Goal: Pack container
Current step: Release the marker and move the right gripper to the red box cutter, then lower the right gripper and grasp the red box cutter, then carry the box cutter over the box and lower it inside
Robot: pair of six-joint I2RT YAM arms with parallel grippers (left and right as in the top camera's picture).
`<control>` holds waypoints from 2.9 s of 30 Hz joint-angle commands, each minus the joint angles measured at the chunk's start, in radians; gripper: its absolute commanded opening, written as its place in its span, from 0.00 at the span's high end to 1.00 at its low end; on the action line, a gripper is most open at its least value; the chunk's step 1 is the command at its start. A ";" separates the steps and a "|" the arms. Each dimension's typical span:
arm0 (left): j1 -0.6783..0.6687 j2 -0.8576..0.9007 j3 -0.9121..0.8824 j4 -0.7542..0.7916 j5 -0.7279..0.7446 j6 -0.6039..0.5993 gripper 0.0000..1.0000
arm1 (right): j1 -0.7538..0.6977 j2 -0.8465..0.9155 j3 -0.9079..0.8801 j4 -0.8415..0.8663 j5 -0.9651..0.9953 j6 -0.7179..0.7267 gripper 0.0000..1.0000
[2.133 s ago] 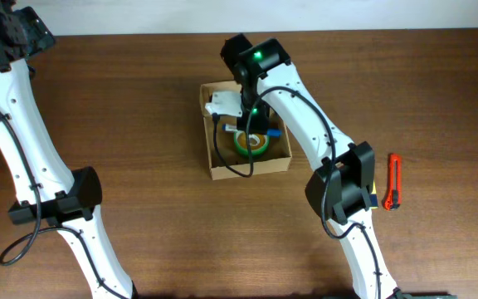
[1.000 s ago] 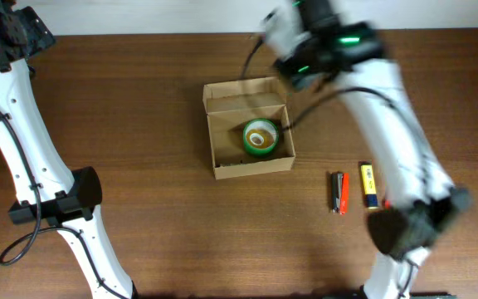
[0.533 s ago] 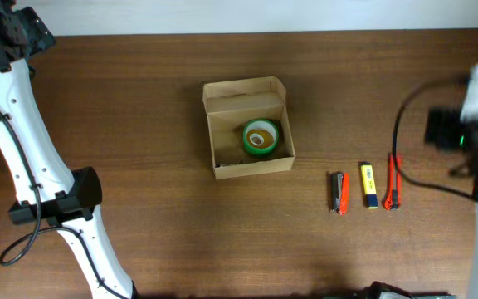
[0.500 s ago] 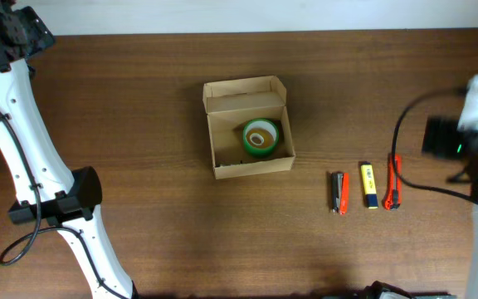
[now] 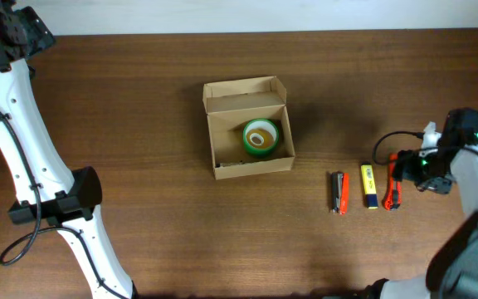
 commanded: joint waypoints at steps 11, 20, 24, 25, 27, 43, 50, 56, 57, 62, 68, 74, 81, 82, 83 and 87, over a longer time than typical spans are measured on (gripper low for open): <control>0.005 -0.023 0.011 -0.002 -0.014 0.016 0.00 | 0.042 0.167 0.100 -0.025 0.024 0.008 0.37; 0.005 -0.023 0.011 -0.002 -0.014 0.016 0.00 | 0.047 0.167 0.100 -0.033 0.055 -0.085 0.37; 0.005 -0.023 0.011 -0.002 -0.014 0.016 0.00 | 0.055 0.167 0.100 -0.031 0.074 -0.175 0.36; 0.005 -0.023 0.011 -0.002 -0.014 0.016 0.00 | 0.056 0.167 0.100 -0.028 0.074 -0.193 0.36; 0.005 -0.023 0.011 -0.002 -0.014 0.016 0.00 | 0.061 0.167 0.100 -0.024 0.085 -0.219 0.36; 0.005 -0.023 0.011 -0.002 -0.014 0.016 0.00 | 0.063 0.239 0.100 -0.015 0.101 -0.210 0.39; 0.005 -0.023 0.011 -0.002 -0.014 0.016 0.00 | 0.063 0.265 0.100 -0.008 0.113 -0.209 0.48; 0.005 -0.023 0.011 -0.002 -0.014 0.016 0.00 | 0.063 0.296 0.100 -0.004 0.120 -0.202 0.61; 0.005 -0.023 0.011 -0.002 -0.014 0.016 0.00 | 0.063 0.297 0.100 -0.003 0.119 -0.201 0.64; 0.005 -0.023 0.011 -0.002 -0.014 0.016 0.00 | 0.063 0.297 0.103 0.008 0.114 -0.154 0.95; 0.005 -0.023 0.011 -0.002 -0.014 0.016 0.00 | 0.063 0.296 0.208 -0.040 0.034 -0.097 0.96; 0.005 -0.023 0.011 -0.002 -0.014 0.016 0.00 | 0.080 0.296 0.539 -0.240 -0.025 -0.097 0.96; 0.005 -0.023 0.011 -0.002 -0.014 0.016 0.00 | 0.213 0.296 0.985 -0.401 -0.026 -0.280 0.96; 0.005 -0.023 0.011 -0.002 -0.014 0.016 0.00 | 0.238 0.296 1.031 -0.418 -0.026 -0.313 0.96; 0.005 -0.023 0.011 -0.002 -0.014 0.016 0.00 | 0.271 0.296 1.083 -0.441 -0.031 -0.358 0.96; 0.005 -0.023 0.011 -0.002 -0.014 0.016 0.00 | 0.450 0.296 1.226 -0.531 -0.085 -0.590 0.96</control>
